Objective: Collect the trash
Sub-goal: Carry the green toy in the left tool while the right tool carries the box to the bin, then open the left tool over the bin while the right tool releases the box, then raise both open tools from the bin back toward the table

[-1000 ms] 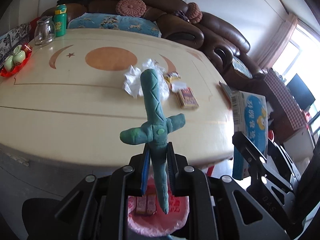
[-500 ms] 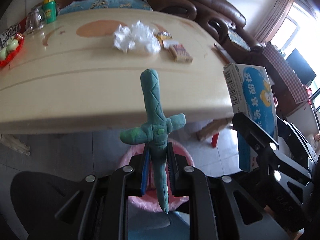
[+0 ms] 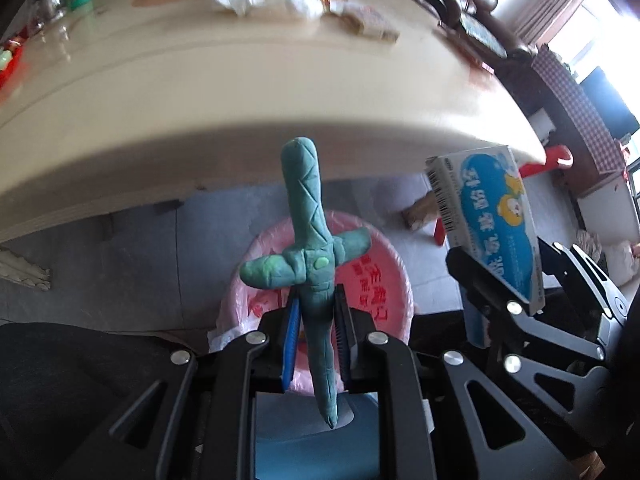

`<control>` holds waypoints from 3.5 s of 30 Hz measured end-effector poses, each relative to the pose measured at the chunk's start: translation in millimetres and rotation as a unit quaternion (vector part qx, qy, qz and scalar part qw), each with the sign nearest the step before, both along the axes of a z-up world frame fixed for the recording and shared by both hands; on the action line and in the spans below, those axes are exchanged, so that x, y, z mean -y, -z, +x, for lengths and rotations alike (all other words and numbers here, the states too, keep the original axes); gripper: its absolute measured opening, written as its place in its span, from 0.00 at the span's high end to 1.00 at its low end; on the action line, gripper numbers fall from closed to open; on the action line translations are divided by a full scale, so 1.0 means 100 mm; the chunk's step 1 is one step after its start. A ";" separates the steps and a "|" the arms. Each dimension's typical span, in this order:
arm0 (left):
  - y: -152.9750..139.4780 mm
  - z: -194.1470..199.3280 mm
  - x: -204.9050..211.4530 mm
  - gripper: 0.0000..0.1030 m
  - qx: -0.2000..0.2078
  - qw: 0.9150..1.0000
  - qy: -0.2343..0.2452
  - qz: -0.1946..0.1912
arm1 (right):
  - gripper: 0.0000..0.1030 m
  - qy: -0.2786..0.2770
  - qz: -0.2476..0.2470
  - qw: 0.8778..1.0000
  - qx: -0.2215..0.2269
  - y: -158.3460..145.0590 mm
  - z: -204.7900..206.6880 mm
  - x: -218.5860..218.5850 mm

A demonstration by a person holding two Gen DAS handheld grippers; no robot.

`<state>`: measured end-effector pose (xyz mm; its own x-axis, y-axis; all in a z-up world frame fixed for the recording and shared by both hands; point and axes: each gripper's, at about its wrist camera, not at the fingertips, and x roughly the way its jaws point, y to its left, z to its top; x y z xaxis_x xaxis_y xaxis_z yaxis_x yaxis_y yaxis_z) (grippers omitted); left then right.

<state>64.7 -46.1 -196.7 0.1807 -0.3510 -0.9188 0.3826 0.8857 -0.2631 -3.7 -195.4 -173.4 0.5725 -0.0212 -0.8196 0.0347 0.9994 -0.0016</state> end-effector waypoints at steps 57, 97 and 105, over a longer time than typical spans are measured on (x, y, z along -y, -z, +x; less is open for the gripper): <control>1.38 0.43 0.23 0.41 -0.146 0.987 -0.002 0.059 | 0.30 0.009 0.032 0.986 -0.163 1.35 0.36 0.18; -1.53 0.23 -0.50 0.16 0.199 0.971 -0.131 0.033 | 0.19 -0.012 0.018 0.991 0.130 -1.27 0.11 0.04; -1.56 0.39 -0.36 0.16 0.211 0.969 -0.120 0.053 | 0.17 -0.012 0.012 0.989 0.148 -1.36 0.31 0.12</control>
<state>103.5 -9.9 -40.5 0.6130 -0.1603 -0.7737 0.2164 0.9758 -0.0307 27.0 -207.1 -37.2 0.7876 0.0134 -0.6160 0.0058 0.9996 0.0291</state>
